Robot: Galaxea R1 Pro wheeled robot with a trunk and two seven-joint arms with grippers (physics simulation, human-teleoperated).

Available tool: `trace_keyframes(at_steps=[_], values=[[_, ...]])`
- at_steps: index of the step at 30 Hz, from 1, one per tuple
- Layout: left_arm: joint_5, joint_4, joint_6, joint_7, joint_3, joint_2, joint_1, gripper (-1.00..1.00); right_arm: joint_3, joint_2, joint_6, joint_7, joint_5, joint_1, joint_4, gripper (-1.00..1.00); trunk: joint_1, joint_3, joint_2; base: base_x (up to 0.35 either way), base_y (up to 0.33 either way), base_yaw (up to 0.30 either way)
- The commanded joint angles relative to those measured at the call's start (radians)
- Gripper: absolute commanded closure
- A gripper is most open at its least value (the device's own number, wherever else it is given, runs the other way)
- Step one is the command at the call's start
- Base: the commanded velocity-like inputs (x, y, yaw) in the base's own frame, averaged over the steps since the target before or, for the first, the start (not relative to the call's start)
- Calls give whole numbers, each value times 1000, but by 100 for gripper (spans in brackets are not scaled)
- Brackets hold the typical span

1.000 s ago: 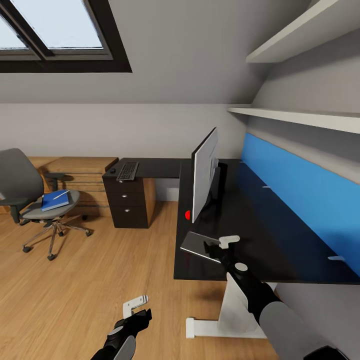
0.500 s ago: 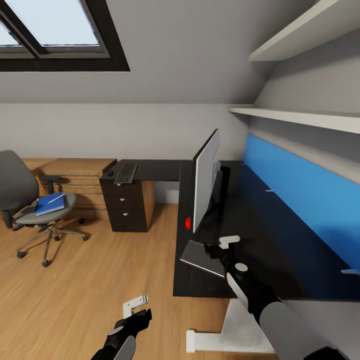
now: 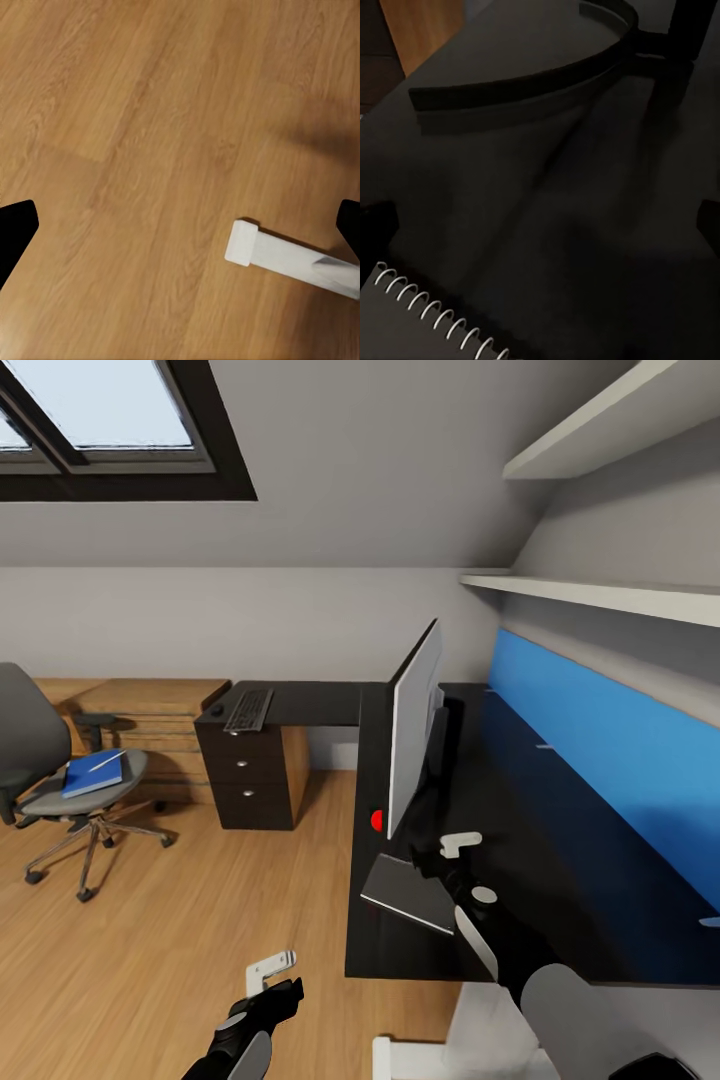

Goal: In the bedroom, organize the workspace by keeping the computer under the desk, ensuring the monitor is on the desk, placing the keyboard on the desk next to the monitor, placing the mouse on the desk next to the keyboard, moving the folder from the swivel chair onto the desk next to the mouse, stacking the notebook on top of the folder with the pen on top of the notebook, and positioning the swivel chair next to the desk.

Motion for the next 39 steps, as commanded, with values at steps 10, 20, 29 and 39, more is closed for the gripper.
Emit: trace_keyframes(at_steps=[10,20,29,39], values=[[6,-2,2,9,-2,0,-1,-100,-6,-7,-3,-38,-13,-1,27,-100,0,-1,-1,120,0,0],[6,-2,0,9,-2,0,-1,-100,-11,-6,1,-47,-13,-1,52,-100,0,-1,-1,95,58,0],[6,-2,-13,9,-2,1,-1,-100,-11,-6,3,-48,-13,-2,67,-100,0,-1,-1,65,52,0],[6,-5,-14,10,1,3,-1,-100,-21,-5,38,-50,-14,-3,69,-100,0,-1,-1,2,2,0]])
